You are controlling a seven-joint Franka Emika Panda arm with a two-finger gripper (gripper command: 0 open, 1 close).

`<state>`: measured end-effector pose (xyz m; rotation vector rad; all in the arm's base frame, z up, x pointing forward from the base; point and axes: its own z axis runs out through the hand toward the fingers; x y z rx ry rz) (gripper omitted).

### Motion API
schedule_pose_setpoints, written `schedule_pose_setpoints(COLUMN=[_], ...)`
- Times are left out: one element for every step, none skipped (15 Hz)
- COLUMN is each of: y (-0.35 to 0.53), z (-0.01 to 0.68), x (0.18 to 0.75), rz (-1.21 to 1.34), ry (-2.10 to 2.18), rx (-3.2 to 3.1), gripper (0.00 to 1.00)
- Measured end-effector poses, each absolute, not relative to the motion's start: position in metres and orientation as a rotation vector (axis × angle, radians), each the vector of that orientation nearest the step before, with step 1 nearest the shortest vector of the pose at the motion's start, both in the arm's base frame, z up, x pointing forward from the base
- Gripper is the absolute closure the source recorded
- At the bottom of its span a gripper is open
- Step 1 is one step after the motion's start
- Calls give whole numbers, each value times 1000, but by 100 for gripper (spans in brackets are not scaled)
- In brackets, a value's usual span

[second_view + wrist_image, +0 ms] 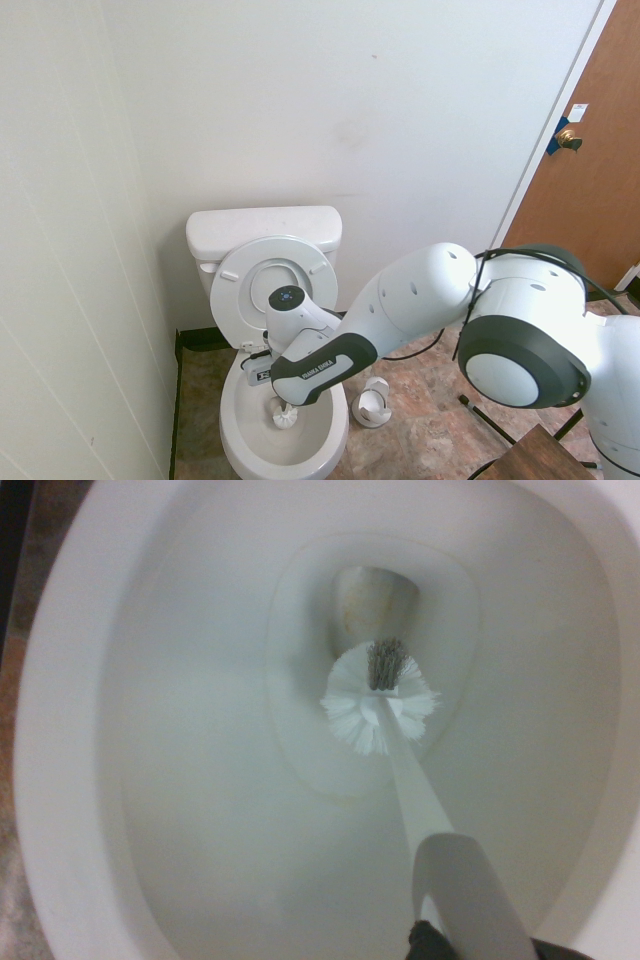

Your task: Clean the toilet

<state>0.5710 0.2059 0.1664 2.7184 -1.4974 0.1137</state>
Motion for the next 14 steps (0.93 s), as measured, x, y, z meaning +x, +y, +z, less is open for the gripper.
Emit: schedule_pose_setpoints(y=[199,190,181,170,160,149,139,129,119,111,106,102,101,101], z=[169,171,171,169,169,169,170,172,177,183,189,193,198,201], x=[567,564,564,565,567,570,574,578,583,589,596,602,608,615], rz=[106,99,92,84,79,77,77,76,81,92,107,118,128,135], ry=[-1500,-1505,-1507,-1511,-1518,-1531,-1549,-1571,-1594,-1614,-1635,-1648,-1655,-1659], rx=[2713,2706,2702,2697,2696,2696,2695,2694,2694,2696,2697,2699,2701,2703], gripper=[100,100,100,100,100,100,100,100,100,100,100,100,100,100])
